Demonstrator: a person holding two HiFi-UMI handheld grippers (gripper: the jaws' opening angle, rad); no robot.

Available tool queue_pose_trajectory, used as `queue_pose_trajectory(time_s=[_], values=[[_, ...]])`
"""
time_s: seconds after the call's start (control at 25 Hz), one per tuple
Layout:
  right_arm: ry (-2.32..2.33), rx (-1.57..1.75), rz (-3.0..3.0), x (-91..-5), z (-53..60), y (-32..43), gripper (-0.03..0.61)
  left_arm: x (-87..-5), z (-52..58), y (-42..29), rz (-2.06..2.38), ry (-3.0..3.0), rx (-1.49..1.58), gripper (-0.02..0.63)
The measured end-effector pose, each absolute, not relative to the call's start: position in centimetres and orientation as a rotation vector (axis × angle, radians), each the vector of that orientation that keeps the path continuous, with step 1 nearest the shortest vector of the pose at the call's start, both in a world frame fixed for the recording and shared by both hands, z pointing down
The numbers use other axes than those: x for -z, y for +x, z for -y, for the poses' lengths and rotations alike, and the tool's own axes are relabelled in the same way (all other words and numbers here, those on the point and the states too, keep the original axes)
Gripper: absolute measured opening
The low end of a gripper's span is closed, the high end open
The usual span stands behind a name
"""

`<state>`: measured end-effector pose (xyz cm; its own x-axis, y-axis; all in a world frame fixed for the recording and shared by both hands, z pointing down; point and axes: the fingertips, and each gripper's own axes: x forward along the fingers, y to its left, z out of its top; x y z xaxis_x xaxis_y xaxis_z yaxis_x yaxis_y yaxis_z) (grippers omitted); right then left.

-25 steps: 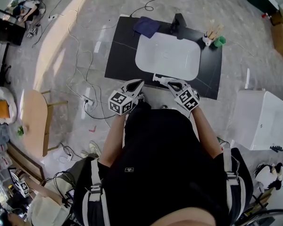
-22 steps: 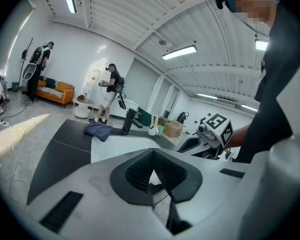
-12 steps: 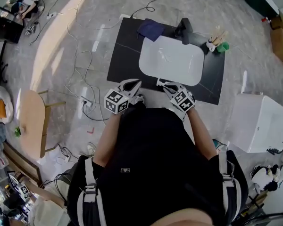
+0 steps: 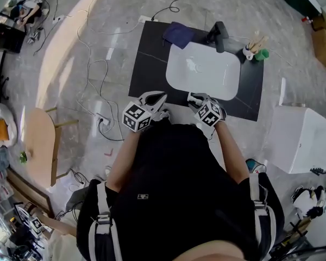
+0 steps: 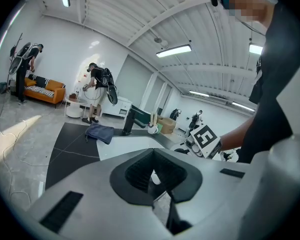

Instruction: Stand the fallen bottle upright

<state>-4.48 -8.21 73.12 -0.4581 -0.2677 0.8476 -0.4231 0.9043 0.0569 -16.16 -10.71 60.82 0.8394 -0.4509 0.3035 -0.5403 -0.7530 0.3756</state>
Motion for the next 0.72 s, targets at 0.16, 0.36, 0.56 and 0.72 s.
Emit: queue_pose_trajectory(time_s=[0.16,0.36,0.56,0.72], values=[[0.444,-0.123,1.985,-74.8,8.2,-4.7,0.26,-61.0,11.0,-16.5,0.693,2.575,-0.273,0.015],[0.413,-0.087,1.918,-76.3,8.9,-5.1,0.303,-61.1,11.5,-17.0,0.668,2.581,-0.274,0.015],[0.412,-0.105,1.875,-77.9,9.3,-5.0,0.313,-61.6,11.5,-17.1,0.645,2.582,-0.288,0.015],[0.402,-0.129,1.849,-79.1,9.7,-4.8,0.318,-61.8,11.5,-17.6,0.636,2.581,-0.306,0.015]])
